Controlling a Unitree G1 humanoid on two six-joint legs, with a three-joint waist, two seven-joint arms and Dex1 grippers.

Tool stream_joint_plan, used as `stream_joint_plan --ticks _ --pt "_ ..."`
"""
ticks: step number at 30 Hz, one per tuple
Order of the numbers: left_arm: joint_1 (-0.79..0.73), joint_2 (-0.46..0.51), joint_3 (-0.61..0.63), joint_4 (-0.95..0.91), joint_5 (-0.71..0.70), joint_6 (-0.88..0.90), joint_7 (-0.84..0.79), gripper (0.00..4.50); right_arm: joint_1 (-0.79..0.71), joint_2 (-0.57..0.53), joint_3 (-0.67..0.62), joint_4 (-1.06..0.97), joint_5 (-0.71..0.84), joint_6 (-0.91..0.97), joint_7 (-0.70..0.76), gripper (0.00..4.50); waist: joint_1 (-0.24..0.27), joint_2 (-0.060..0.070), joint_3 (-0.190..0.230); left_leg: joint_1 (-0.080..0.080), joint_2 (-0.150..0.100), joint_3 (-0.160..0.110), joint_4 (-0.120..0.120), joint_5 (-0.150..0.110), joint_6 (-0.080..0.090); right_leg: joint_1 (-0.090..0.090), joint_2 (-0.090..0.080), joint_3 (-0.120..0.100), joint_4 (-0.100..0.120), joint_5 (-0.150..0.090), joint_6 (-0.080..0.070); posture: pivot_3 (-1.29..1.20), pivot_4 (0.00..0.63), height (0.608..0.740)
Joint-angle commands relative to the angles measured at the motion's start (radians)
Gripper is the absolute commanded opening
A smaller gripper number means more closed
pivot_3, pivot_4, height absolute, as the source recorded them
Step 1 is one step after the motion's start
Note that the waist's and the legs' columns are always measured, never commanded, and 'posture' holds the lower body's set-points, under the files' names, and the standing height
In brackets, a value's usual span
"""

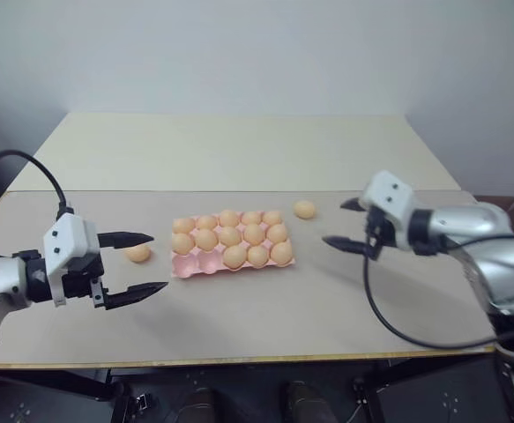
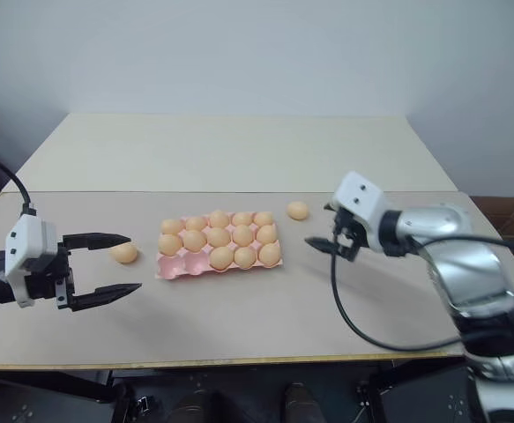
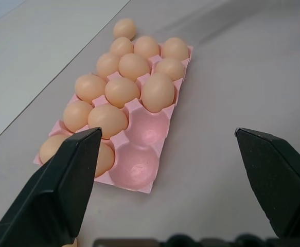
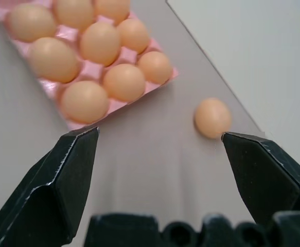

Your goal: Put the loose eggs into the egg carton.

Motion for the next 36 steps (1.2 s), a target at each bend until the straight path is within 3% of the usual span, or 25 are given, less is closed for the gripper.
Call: stream_joint_plan --ticks 1,11,21,36 --pt "0.003 0.005 0.020 -0.023 0.000 -0.020 0.010 4.50 -0.123 0.072 0.073 0.200 -0.095 -0.122 -0.030 4.45 0.000 0.000 0.000 0.000 0.000 0.000 0.000 0.000 0.000 0.000 0.000 0.000 0.000 0.001 -0.001 0.00 0.150 0.740" --pt "0.038 0.005 0.045 -0.051 -0.001 -0.009 0.022 4.50 -0.400 0.283 0.175 0.788 -0.269 -0.449 -0.054 4.45 0.003 0.000 0.000 -0.002 -0.001 0.000 0.000 0.000 0.000 0.000 0.000 0.000 0.000 0.005 -0.001 0.00 0.150 0.740" --pt "0.053 0.009 0.054 -0.056 0.000 -0.008 0.025 4.50 -0.530 0.384 0.119 1.170 -0.302 -0.566 -0.098 4.45 -0.004 0.001 0.000 -0.001 -0.001 -0.001 0.000 0.000 0.000 0.000 0.000 -0.001 0.001 0.006 0.000 0.00 0.150 0.740" --pt "0.049 0.015 0.043 -0.056 0.005 -0.007 0.022 4.50 -0.603 0.456 0.047 1.430 -0.329 -0.640 -0.191 4.45 -0.026 0.001 0.001 -0.001 -0.001 -0.001 0.000 0.000 0.000 0.000 0.000 0.000 0.002 0.007 0.001 0.00 0.150 0.740"
